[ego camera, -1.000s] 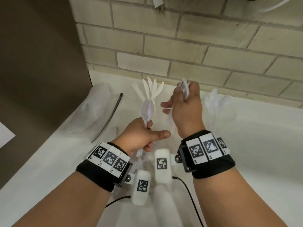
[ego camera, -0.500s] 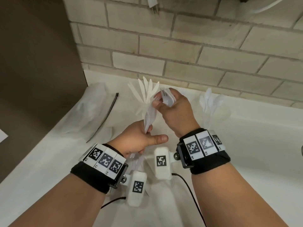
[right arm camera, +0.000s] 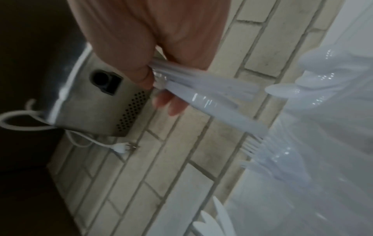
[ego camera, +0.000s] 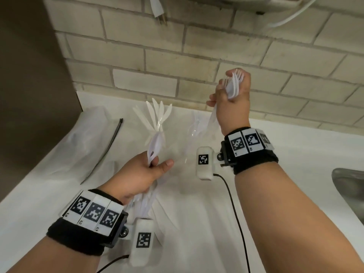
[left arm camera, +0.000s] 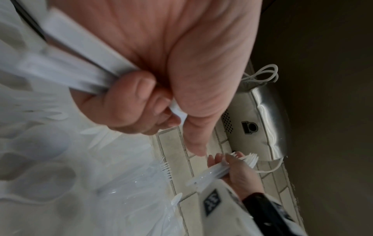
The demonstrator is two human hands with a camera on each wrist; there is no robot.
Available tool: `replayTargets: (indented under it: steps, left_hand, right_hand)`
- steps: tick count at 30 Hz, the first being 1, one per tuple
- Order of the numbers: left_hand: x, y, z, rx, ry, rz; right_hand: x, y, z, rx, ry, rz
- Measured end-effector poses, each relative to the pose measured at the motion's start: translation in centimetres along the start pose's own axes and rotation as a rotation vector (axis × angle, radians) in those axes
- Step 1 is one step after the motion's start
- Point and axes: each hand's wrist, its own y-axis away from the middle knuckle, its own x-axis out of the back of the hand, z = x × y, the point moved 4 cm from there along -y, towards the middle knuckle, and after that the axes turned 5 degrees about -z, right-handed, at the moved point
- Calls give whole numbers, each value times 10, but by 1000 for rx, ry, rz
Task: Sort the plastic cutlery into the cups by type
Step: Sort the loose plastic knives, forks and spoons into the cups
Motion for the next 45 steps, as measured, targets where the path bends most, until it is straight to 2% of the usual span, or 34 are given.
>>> replayTargets:
  steps: [4, 10, 13, 16, 18, 20, 23, 28, 30, 32, 37, 41, 43, 45]
  left_hand:
    - [0, 2, 1, 15, 60, -22]
    - [-1, 6, 3, 56, 134, -37]
    - [-4, 7, 3, 74, 150, -39]
    - [-8, 6, 2, 121, 209, -56]
    - [-12, 6, 5, 150, 313, -88]
    - [-14, 7, 10, 139, 379, -114]
    - [-17, 6, 16, 96, 330, -116]
    - [-20, 6, 24, 22, 171, -140]
    - [-23, 6, 27, -25, 51, -169]
    - [-27, 6, 28, -68, -38, -187]
    - [-30, 3, 22, -53, -114, -185]
    - [-8, 9, 25, -54, -307, -47]
    - [14, 15, 25, -53, -372, 68]
    - [40, 21, 14, 7, -515, 191]
  right_hand:
    - [-10, -5, 29, -12, -56, -15]
    - [-17, -1, 80, -282, -7, -30]
    - [-17, -3, 89, -350, -41, -55]
    - [-15, -7, 82, -323, 4, -40]
    - [-12, -8, 71, -259, 76, -9]
    - [-12, -3, 55, -182, 130, -40]
    - [-20, 19, 31, -144, 153, -216]
    - [-35, 70, 18, -284, 322, -684]
    - [-37, 83, 18, -250, 389, -780]
    - [-36, 91, 18, -222, 405, -772]
    - [-21, 93, 13, -216, 443, -745]
    - [18, 55, -12, -97, 541, -471]
    - [43, 32, -27, -1, 680, -312]
    - [65, 13, -36, 54, 831, -193]
